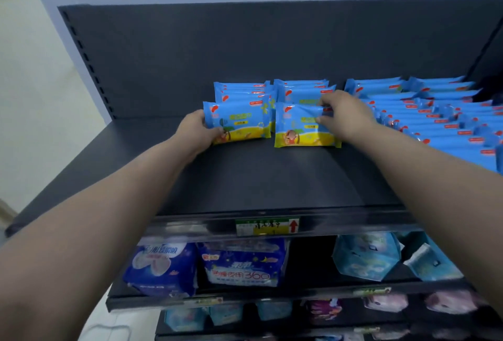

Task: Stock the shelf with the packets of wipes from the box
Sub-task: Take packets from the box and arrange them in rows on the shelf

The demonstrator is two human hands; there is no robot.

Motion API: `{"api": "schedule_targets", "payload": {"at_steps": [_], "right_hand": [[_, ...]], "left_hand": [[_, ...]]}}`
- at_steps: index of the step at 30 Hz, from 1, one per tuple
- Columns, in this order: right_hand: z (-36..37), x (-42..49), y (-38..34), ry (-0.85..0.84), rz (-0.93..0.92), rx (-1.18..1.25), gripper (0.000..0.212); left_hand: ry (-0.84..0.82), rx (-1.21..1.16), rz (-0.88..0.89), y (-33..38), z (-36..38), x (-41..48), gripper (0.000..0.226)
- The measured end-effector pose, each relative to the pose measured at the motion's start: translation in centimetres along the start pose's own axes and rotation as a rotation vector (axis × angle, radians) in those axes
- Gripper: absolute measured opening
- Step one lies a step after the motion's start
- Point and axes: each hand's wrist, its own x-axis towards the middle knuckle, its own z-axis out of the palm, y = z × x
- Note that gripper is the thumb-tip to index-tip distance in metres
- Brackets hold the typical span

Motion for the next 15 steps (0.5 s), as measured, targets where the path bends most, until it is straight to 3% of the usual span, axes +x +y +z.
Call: {"api": "schedule_targets", "payload": {"at_steps": [8, 12, 15], "right_hand": [[1.5, 1.4, 0.5, 0.044, -0.023, -0.083, 0.032], [1.9, 1.3, 0.5, 0.096, -0.030, -0.032, 0.033], [1.8, 1.2, 0.6, 0.025, 0.014, -0.039, 0.036]], "left_hand": [[0.071, 0.181, 0.069, 0.4, 1.3, 2.0, 0.049], [0.023, 0.218, 0.054, 0.7, 1.7, 2.0, 0.055], [0.031, 0.177, 0.019, 1.1, 1.8, 1.7, 0.082]]}}
